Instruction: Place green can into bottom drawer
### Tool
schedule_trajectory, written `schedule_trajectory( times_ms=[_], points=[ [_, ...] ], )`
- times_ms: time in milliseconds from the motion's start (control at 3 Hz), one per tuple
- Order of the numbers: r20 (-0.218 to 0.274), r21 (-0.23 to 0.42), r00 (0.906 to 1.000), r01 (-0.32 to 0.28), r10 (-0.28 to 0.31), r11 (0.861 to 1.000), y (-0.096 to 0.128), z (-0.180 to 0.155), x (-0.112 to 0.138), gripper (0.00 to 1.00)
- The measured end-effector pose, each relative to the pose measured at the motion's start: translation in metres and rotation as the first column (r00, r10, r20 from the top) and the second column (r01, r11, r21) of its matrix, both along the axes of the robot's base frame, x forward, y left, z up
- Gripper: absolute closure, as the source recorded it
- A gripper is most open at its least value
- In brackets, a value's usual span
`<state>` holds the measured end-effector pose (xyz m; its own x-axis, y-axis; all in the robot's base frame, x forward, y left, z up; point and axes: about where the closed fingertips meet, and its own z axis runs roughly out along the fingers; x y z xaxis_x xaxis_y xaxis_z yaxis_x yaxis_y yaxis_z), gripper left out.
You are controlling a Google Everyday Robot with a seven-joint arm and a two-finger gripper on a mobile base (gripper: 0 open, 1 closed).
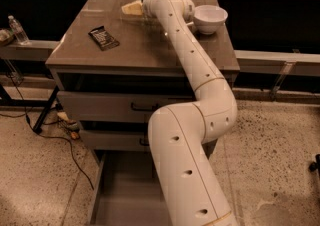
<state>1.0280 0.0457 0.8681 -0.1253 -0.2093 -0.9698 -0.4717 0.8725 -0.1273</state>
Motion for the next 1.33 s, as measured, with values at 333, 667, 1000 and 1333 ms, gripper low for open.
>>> schedule_trajectory(
  times_ms=[333, 667, 1000, 1333],
  points=[
    [0.023, 0.049, 0.9971, -0.073, 0.072, 0.996, 0.028, 0.001, -0.005, 0.00],
    [0.052, 0.073, 0.9948, -0.091, 0.087, 0.993, 0.040, 0.005, -0.004, 0.00],
    [0.103, 0.060, 0.9941, -0.040, 0.034, 0.997, 0.022, 0.017, 0.004, 0.00],
    [0.168, 0.017, 0.9857, 0.004, -0.007, 1.000, 0.005, 0.041, 0.007, 0.00]
  ],
)
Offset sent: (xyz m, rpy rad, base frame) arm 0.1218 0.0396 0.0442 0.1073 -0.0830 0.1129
